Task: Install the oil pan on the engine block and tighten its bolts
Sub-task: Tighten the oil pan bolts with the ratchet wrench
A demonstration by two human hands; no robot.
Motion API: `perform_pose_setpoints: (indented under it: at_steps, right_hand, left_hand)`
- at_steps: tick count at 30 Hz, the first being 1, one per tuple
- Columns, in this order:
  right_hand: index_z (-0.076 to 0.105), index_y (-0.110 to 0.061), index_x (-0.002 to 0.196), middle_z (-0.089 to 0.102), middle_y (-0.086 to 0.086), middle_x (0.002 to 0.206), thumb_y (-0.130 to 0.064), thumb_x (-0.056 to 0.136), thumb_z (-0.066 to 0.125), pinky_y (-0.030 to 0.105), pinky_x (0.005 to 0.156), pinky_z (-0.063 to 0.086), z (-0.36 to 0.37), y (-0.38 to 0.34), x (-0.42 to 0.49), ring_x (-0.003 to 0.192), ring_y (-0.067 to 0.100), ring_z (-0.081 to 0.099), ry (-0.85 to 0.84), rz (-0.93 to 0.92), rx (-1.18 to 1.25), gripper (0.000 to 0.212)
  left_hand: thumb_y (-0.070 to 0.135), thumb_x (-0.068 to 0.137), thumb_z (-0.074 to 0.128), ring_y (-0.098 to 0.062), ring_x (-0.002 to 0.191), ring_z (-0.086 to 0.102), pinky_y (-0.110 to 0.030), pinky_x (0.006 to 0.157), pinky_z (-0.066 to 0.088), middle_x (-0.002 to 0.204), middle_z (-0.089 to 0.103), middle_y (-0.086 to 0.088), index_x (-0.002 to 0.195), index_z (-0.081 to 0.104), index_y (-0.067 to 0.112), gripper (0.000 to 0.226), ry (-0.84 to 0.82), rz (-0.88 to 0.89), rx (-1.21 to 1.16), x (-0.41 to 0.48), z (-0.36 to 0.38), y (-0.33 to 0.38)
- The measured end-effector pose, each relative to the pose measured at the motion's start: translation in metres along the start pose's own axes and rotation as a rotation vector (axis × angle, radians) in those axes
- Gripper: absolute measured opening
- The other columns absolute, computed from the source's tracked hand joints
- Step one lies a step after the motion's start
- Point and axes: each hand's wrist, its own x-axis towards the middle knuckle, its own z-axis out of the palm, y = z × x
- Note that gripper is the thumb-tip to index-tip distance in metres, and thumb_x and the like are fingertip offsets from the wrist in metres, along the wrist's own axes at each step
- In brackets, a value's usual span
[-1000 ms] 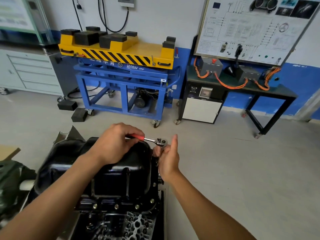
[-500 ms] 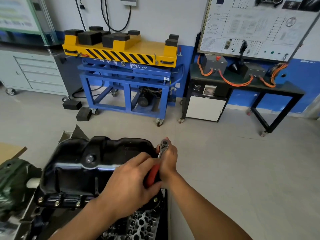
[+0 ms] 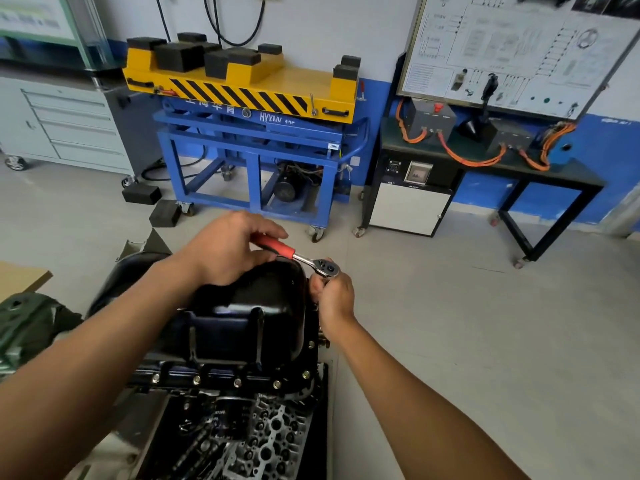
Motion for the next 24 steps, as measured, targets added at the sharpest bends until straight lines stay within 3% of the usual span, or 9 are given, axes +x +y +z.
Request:
perform_pose_setpoints:
  at_steps: [2,6,11,13,15,16,17,20,24]
  right_hand:
    - [0.03,-0.022,0.048,0.028,0.001,0.051,-0.024,0.077,0.03,0.031,0.051,0.019,-0.001,0.001,0.001,0.049,0.015,0.024,-0.031,0.006,-0.008,0.03]
    - [0.03,-0.024,0.04,0.028,0.001,0.047,-0.028,0.075,0.029,0.034,0.054,0.019,-0.003,0.001,0.005,0.049,0.016,0.025,-0.055,0.031,-0.023,0.035]
    - [0.048,-0.022,0.038,0.037,-0.004,0.042,-0.029,0.102,0.029,0.023,0.046,0.031,-0.006,-0.004,0.017,0.04,0.011,0.034,-0.129,0.037,0.045,0.067]
    - [0.055,-0.024,0.046,0.037,-0.006,0.042,-0.024,0.098,0.03,0.02,0.041,0.027,-0.005,-0.004,0.02,0.039,0.009,0.031,-0.125,0.051,0.126,0.058]
    - [0.058,-0.014,0.062,0.036,-0.007,0.043,-0.021,0.094,0.029,0.02,0.041,0.026,-0.004,-0.001,0.021,0.04,0.009,0.029,-0.094,0.062,0.151,0.043]
    - [0.054,-0.009,0.061,0.037,-0.007,0.043,-0.023,0.096,0.03,0.021,0.043,0.026,-0.004,0.001,0.021,0.04,0.01,0.029,-0.092,0.053,0.147,0.044]
    - [0.053,-0.016,0.053,0.038,-0.007,0.044,-0.028,0.098,0.032,0.022,0.046,0.028,-0.003,0.003,0.022,0.041,0.01,0.03,-0.09,0.045,0.137,0.052]
    - [0.052,-0.026,0.043,0.046,-0.008,0.05,-0.048,0.096,0.039,0.031,0.063,0.037,-0.001,0.005,0.021,0.051,0.011,0.041,-0.051,0.053,0.072,0.059]
    - [0.049,-0.023,0.055,0.049,-0.004,0.053,-0.061,0.084,0.046,0.031,0.061,0.037,-0.003,0.01,0.016,0.052,0.011,0.045,-0.026,0.031,0.023,0.048]
  left_hand:
    - [0.008,0.081,0.081,-0.017,0.102,0.066,-0.03,0.097,0.048,0.111,0.073,0.002,0.116,0.074,0.019,0.037,0.014,-0.04,-0.006,0.008,0.004,0.003]
    - [0.009,0.081,0.08,-0.019,0.098,0.067,-0.042,0.095,0.052,0.106,0.073,0.003,0.107,0.078,0.018,0.027,0.125,-0.03,0.0,-0.006,0.016,0.004]
    - [0.014,0.085,0.078,-0.02,0.099,0.066,-0.04,0.095,0.052,0.106,0.072,0.005,0.111,0.077,0.019,0.026,0.175,-0.092,-0.046,-0.025,0.019,0.0]
    - [0.014,0.087,0.076,-0.024,0.101,0.064,-0.043,0.094,0.051,0.107,0.072,0.001,0.112,0.076,0.018,0.025,0.179,-0.101,0.002,-0.028,0.02,0.007]
    - [0.017,0.087,0.074,-0.027,0.099,0.061,-0.045,0.088,0.051,0.105,0.071,-0.001,0.111,0.076,0.018,0.024,0.204,-0.101,0.093,-0.039,0.025,0.02]
    - [0.019,0.086,0.075,-0.027,0.096,0.06,-0.045,0.084,0.052,0.103,0.071,0.0,0.11,0.076,0.019,0.024,0.223,-0.09,0.124,-0.048,0.028,0.028]
    - [0.022,0.085,0.076,-0.025,0.093,0.06,-0.044,0.082,0.053,0.1,0.07,0.001,0.109,0.076,0.018,0.025,0.234,-0.069,0.13,-0.059,0.032,0.035]
    - [0.04,0.081,0.076,-0.018,0.086,0.061,-0.04,0.076,0.056,0.095,0.066,0.005,0.111,0.072,0.015,0.039,0.185,-0.003,0.069,-0.092,0.048,0.06]
    - [0.058,0.076,0.071,-0.015,0.082,0.059,-0.031,0.074,0.055,0.091,0.063,0.006,0.114,0.068,0.013,0.058,0.114,0.054,0.136,-0.101,0.064,0.082]
